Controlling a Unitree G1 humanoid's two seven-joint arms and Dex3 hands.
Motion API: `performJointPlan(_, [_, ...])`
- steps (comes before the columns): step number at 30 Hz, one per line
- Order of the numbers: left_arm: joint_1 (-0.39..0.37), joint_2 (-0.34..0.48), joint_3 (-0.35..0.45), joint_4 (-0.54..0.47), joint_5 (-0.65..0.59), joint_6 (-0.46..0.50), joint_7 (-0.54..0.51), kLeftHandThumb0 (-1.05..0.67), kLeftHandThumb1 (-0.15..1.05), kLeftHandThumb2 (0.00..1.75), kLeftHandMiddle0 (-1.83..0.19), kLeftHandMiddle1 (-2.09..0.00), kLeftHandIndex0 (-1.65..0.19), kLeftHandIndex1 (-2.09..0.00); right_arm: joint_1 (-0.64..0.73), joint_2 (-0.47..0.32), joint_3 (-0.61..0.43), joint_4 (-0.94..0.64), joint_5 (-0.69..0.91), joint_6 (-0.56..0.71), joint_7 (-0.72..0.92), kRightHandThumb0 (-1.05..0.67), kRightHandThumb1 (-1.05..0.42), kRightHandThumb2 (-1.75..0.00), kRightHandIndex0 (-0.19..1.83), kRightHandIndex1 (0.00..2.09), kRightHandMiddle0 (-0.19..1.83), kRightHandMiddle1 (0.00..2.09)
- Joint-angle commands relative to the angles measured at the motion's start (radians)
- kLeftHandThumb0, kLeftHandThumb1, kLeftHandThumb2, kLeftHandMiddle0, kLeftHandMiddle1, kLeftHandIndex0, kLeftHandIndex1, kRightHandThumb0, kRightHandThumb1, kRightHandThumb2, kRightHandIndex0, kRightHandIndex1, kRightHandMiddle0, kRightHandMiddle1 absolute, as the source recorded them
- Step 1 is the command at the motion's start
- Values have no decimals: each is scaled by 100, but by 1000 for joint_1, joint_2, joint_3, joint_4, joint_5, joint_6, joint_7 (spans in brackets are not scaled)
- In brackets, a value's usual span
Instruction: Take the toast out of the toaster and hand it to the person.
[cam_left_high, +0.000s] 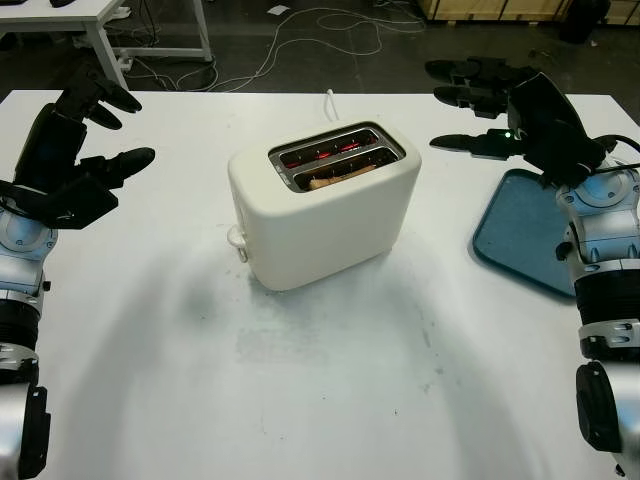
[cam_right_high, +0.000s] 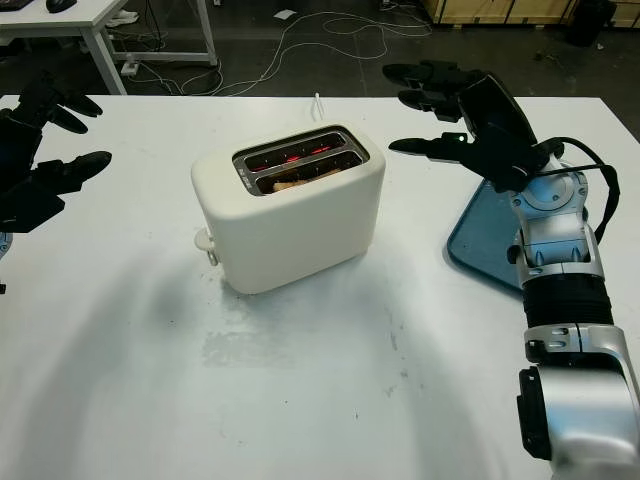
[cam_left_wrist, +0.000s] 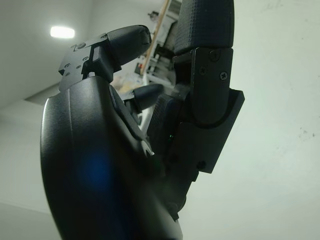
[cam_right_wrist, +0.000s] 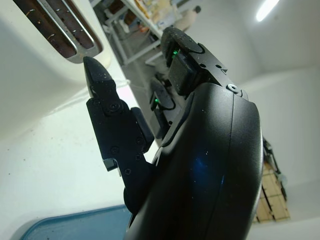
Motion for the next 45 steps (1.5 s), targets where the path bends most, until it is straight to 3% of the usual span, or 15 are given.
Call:
performJointPlan(1, [-3, -5, 0, -3, -5, 0, 0, -105, 92, 47, 0, -175, 0, -163, -2, -8, -2, -2, -2, -9, -8, -24, -77, 0, 56, 1, 55, 1])
performJointPlan(45, [-7, -9, 2, 10, -12, -9, -6, -105, 92, 46, 0, -175, 0, -162, -2, -8, -3, 2, 6, -18, -3, -26, -77, 0, 57, 1, 55, 0])
